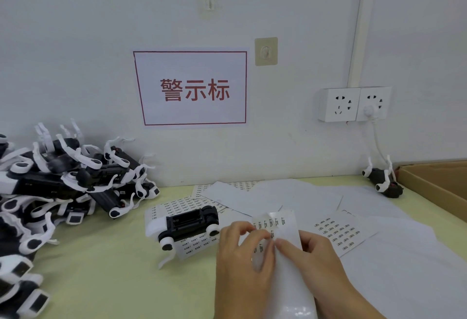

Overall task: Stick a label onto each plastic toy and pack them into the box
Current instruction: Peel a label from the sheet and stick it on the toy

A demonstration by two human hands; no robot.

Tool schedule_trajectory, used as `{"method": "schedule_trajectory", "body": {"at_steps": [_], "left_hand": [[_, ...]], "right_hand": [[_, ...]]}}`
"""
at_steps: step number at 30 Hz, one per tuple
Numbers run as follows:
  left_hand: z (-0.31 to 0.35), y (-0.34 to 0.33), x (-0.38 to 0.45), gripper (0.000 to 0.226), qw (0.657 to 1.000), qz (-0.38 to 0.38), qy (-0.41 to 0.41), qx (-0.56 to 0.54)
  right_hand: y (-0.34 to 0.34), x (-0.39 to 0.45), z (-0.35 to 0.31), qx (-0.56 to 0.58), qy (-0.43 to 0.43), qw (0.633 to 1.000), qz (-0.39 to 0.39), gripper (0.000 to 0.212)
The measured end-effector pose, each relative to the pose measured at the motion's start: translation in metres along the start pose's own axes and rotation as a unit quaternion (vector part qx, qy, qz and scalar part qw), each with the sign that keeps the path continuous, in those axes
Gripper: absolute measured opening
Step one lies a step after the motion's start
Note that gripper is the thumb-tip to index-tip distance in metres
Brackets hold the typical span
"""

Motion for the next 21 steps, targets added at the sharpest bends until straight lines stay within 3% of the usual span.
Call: {"method": "schedule_trajectory", "body": {"at_steps": [2,5,16,21], "left_hand": [[0.0005,-0.0011,0.0007,0.018,1.000,-0.006,-0.014,0.003],[-0.0006,-0.0032,0.0006,0.009,1.000,-0.017,-0.015,0.008],[-0.0066,-0.0050,0.0048,0.017,0.992,-0.084,0.041,-0.081],[-0.0062,-0.0045,0.0043,0.012,0.992,-0.077,0.037,-0.092]], "right_hand": [[0.0005,0.0005,-0.0004,-0.020,0.010,1.000,0.003,0.015],[0.0022,0.0025,-0.0006,-0.053,0.038,0.998,0.004,0.015],[0.0044,0.0045,-0.0066,-0.144,0.122,0.982,-0.028,0.030],[0.0057,0.0047,-0.0077,-0.172,0.142,0.975,-0.020,0.025]]}}
Point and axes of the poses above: each hand's wrist, its own x-axis towards the middle knuckle, its own y-axis out of the back of the hand, z = x × y, the point moved 5 cm from there along x, towards the middle knuckle, and after that the axes turned 8 degrees about -z, right-handed, at the moved point
